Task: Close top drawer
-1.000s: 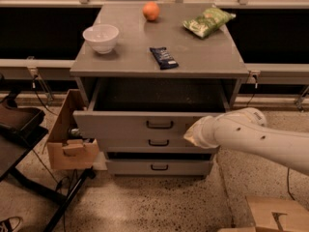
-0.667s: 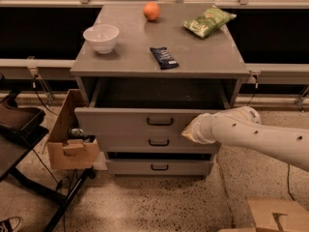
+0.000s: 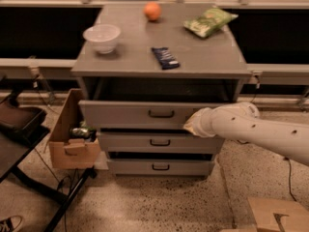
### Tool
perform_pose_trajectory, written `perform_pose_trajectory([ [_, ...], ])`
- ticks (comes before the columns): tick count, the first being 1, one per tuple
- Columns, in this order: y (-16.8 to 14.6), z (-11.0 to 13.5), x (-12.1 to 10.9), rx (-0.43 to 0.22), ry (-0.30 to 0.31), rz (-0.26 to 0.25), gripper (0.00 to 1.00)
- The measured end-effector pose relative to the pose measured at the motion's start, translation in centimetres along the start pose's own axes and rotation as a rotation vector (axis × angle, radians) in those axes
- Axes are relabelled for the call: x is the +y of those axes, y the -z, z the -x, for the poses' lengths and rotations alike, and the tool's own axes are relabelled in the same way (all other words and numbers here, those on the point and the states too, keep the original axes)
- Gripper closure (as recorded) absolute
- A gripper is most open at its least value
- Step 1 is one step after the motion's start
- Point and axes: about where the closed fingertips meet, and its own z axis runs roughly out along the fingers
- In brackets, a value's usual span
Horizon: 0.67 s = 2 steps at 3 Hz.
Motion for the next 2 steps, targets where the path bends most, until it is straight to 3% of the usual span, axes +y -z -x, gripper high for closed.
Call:
perform_pose_trajectory([
  [2,-2.9,0.7,-3.7,-0.021,0.021,-0.029,1.0],
])
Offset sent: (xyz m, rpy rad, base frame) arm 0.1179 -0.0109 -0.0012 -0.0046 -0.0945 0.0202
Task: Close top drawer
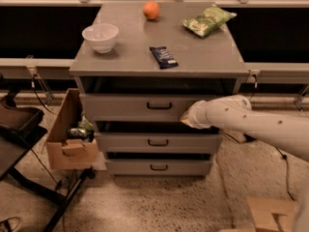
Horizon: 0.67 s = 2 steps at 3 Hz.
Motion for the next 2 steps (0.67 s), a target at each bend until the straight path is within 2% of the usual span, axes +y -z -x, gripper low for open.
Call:
perform_pose_trajectory([
  [2,-0.2,0.1,-0.08,-0.002,0.002,-0.001,1.0],
])
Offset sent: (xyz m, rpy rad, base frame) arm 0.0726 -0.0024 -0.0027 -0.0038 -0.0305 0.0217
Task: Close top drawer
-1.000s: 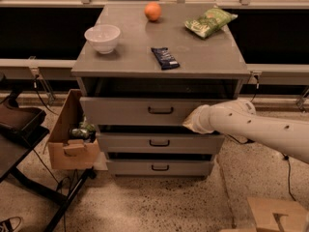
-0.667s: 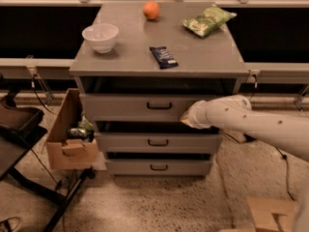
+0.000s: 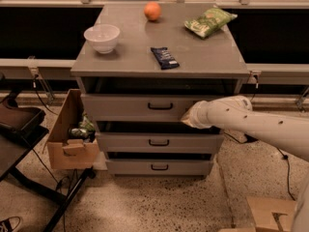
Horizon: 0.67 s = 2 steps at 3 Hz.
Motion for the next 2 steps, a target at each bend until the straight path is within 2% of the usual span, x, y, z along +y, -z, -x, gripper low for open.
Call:
perform_pose_trajectory([
  [1,0.2,0.3,0.9,-0.004,0.004,0.022,1.0],
  [2,2.1,0.5,3.8,-0.006,0.025,0.094,1.0],
])
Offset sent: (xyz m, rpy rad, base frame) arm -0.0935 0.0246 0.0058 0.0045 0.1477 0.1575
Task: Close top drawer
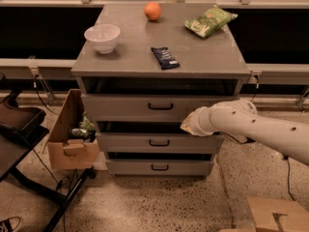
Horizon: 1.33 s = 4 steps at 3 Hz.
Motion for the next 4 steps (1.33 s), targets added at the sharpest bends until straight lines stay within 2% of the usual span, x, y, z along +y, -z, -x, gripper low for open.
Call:
perform_pose_trajectory([
  [1,4.5,0.9,2.8,-0.007,0.053,0.079,1.0],
  [2,10.7,0.8,2.3,0.019,0.154,0.13,1.0],
  [3,16.0,-0.3,-0.5,0.09,0.198,0.168,1.0],
  [4,21.5,-2.6,-5.2,0.169,0.155,0.168,1.0],
])
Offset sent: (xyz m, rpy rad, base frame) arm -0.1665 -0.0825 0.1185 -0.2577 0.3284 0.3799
